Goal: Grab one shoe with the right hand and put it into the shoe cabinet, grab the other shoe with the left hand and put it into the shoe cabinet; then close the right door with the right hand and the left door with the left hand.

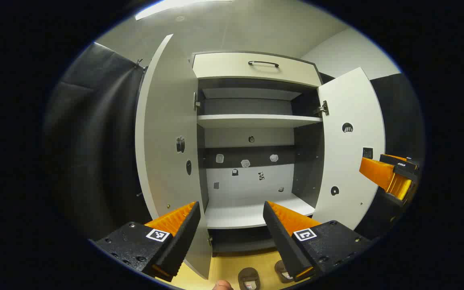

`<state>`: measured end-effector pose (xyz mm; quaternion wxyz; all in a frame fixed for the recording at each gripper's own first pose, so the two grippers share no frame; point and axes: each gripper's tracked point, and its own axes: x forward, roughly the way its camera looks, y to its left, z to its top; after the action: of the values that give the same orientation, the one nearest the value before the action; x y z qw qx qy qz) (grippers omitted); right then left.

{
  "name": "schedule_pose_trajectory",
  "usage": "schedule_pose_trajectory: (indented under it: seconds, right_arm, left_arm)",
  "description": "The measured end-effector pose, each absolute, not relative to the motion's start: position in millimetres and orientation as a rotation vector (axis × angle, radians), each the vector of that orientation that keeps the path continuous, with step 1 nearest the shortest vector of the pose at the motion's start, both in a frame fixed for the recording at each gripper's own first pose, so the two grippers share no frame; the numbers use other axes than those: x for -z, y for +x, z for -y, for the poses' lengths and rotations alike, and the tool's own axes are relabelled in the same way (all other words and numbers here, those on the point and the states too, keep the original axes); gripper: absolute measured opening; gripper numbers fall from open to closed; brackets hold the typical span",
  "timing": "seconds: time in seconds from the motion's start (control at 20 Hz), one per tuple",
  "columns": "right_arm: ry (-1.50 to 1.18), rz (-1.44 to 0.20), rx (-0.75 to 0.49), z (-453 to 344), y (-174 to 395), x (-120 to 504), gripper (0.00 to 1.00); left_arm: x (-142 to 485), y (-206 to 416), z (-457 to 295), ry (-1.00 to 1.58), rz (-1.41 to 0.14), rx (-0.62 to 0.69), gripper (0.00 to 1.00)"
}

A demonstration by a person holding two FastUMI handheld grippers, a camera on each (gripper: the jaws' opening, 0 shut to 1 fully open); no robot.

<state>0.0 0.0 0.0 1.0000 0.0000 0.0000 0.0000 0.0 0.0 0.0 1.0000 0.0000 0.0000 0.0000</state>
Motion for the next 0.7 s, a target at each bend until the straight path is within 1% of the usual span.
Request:
schedule_pose_trajectory:
  seconds: [0.7]
  right_arm:
    - [-0.006, -0.007, -0.012, -2.8, 0.9, 1.6, 0.97]
  left_arm:
    - [0.0, -3.2, -3.3, -0.004, -0.002, -0.017, 0.96]
